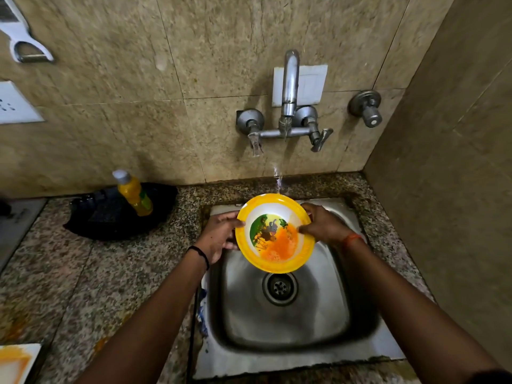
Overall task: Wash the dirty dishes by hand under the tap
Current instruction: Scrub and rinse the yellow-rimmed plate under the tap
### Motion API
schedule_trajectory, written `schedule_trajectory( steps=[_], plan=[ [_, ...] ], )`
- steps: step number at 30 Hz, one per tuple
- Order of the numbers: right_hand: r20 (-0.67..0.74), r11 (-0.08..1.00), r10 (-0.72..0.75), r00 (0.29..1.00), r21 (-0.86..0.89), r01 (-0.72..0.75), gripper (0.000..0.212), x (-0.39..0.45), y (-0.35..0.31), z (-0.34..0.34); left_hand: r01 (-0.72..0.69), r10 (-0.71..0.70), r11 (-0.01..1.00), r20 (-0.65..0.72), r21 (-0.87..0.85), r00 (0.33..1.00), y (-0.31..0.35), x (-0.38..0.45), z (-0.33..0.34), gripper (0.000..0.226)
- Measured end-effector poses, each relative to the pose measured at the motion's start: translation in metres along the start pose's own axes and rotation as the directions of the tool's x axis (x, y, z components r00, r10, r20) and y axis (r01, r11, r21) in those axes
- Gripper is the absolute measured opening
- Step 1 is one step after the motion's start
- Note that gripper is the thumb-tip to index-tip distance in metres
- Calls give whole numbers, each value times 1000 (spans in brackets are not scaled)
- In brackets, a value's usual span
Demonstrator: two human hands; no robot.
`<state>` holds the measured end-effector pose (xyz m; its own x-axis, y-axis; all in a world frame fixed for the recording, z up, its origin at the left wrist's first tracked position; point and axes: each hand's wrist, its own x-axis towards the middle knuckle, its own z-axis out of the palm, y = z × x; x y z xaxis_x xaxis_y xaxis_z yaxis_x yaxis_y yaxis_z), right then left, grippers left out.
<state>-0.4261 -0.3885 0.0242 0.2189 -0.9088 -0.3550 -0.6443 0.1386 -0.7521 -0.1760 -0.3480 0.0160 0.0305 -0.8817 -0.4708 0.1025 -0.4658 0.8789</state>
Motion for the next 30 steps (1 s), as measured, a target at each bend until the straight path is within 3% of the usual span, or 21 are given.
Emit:
schedule_trajectory(
  steps=[2,7,10,13,18,21,24,25,28,30],
  plan=[
    [43,998,22,999,59,-24,56,-1,2,0,-6,6,1000,11,12,1000,1,1,0,25],
    [76,948,114,991,290,-131,36,1,11,3,-21,19,999,-57,-35,998,0,8,4,14],
    [27,919,118,993,376,-119,32,3,7,2,-13,-3,992,-132,-122,991,-8,12,8,13],
    [-68,901,150,986,420,-108,19,9,-2,2,73,-86,986,-82,-151,993,-20,14,14,18],
    [-154,973,70,986,226,-34,9,20,-21,-2,271,-256,920,87,-283,963,-42,18,25,25],
    [-196,997,2,981,71,13,19,21,-22,-6,198,-192,922,49,-333,980,-42,24,28,21],
    [-323,996,-86,942,-10,88,13,22,-24,-15,133,-156,959,-78,-249,985,-29,31,26,13],
    [-391,991,-87,916,63,121,16,24,-28,-18,107,-134,973,-125,-203,983,-23,33,25,11],
    [-527,924,57,848,349,155,57,36,-44,-36,-4,16,999,-254,50,967,-4,41,24,9],
    [-569,926,76,819,345,154,58,46,-55,-47,-61,127,971,-281,233,951,9,44,28,11]
  ],
)
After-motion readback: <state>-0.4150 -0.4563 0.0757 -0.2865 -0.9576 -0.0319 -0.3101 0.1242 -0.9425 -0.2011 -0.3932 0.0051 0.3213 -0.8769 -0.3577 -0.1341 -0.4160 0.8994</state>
